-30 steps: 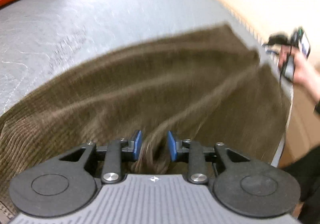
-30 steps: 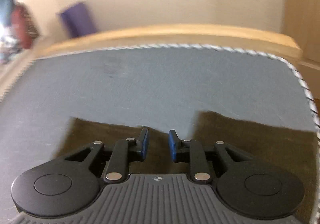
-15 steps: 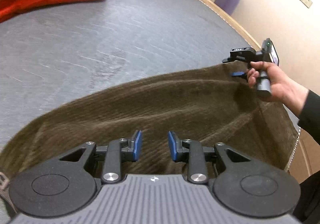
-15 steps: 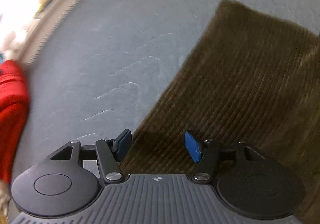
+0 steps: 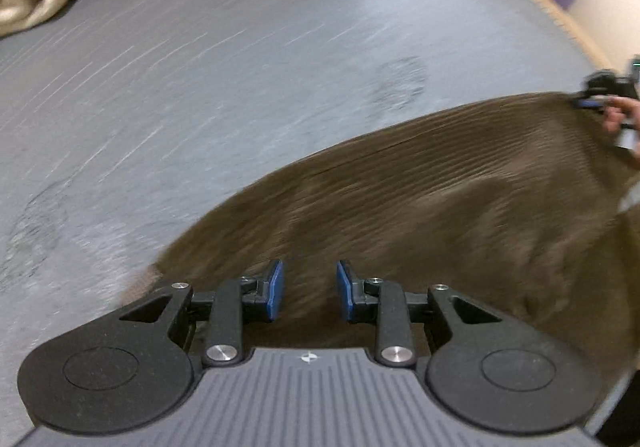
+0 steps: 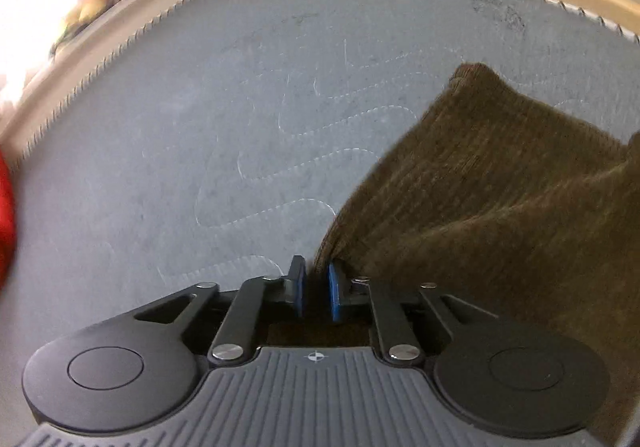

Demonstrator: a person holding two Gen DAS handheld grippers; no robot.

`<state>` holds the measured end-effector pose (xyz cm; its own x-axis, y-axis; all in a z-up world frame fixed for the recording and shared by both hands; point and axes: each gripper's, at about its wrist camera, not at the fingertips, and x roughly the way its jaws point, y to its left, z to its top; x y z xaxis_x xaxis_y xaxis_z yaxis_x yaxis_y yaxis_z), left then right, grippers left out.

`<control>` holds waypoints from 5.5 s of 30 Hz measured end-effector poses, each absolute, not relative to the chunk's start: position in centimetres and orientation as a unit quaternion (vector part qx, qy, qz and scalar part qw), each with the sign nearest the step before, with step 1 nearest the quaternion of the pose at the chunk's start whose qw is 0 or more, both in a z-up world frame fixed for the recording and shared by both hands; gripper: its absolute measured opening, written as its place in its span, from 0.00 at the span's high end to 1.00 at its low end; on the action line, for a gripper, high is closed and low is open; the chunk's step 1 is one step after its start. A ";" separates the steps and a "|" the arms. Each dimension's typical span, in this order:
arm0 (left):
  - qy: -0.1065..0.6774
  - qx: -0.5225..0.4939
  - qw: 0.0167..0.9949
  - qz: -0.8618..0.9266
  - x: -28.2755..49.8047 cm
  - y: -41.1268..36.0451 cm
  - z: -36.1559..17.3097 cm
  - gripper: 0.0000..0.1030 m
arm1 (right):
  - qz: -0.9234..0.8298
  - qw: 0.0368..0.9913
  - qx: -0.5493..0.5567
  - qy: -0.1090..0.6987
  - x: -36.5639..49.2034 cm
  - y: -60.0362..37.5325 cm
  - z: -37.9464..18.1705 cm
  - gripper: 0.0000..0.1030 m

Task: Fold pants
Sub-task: 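Lay the pants flat and open the right gripper, left gripper grasps waistband, then pull the grey waistband with the left gripper to straighten the pants, then release the waistband with the left gripper and move above the pants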

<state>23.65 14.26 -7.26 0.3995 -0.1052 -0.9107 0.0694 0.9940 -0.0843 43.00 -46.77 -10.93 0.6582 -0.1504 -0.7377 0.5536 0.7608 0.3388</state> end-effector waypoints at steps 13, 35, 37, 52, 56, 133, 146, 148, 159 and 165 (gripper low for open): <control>0.500 -0.121 0.854 0.075 22.2 23.0 -6.4 0.48 | -0.027 0.919 0.169 0.354 29.0 -41.4 -2.0 0.57; 0.546 -0.069 0.833 0.058 17.1 19.0 -5.6 0.35 | 0.058 0.953 0.111 0.275 5.0 -37.2 4.5 0.50; 0.559 -0.034 0.827 0.052 15.8 17.8 -4.8 0.35 | 0.058 0.949 0.127 0.282 4.7 -37.3 4.0 0.50; 0.472 -0.116 0.874 0.015 -4.6 14.4 -3.1 0.41 | 0.092 0.952 0.143 0.255 -1.4 -34.8 1.4 0.44; 0.501 -0.129 0.855 0.038 -4.5 15.1 -3.4 0.44 | 0.093 0.954 0.143 0.248 -1.4 -34.4 1.3 0.45; 0.336 -0.016 0.942 0.008 -3.4 10.7 -4.2 0.34 | 0.028 0.973 0.116 0.199 -2.2 -36.8 1.6 0.32; 0.357 0.008 0.934 -0.017 -2.6 8.7 -5.5 0.36 | 0.038 0.973 0.077 0.216 -1.6 -35.1 0.2 0.27; 0.359 0.014 0.933 -0.026 -2.7 8.6 -5.4 0.41 | 0.046 0.970 0.073 0.227 -1.5 -34.8 0.0 0.27; 0.376 0.012 0.926 -0.035 -2.2 6.8 -5.6 0.81 | 0.073 0.962 0.086 0.248 0.0 -35.4 -0.1 0.27; 0.386 0.006 0.922 -0.042 -2.0 5.3 -5.7 0.81 | 0.073 0.952 0.136 0.263 1.1 -36.4 -0.3 0.27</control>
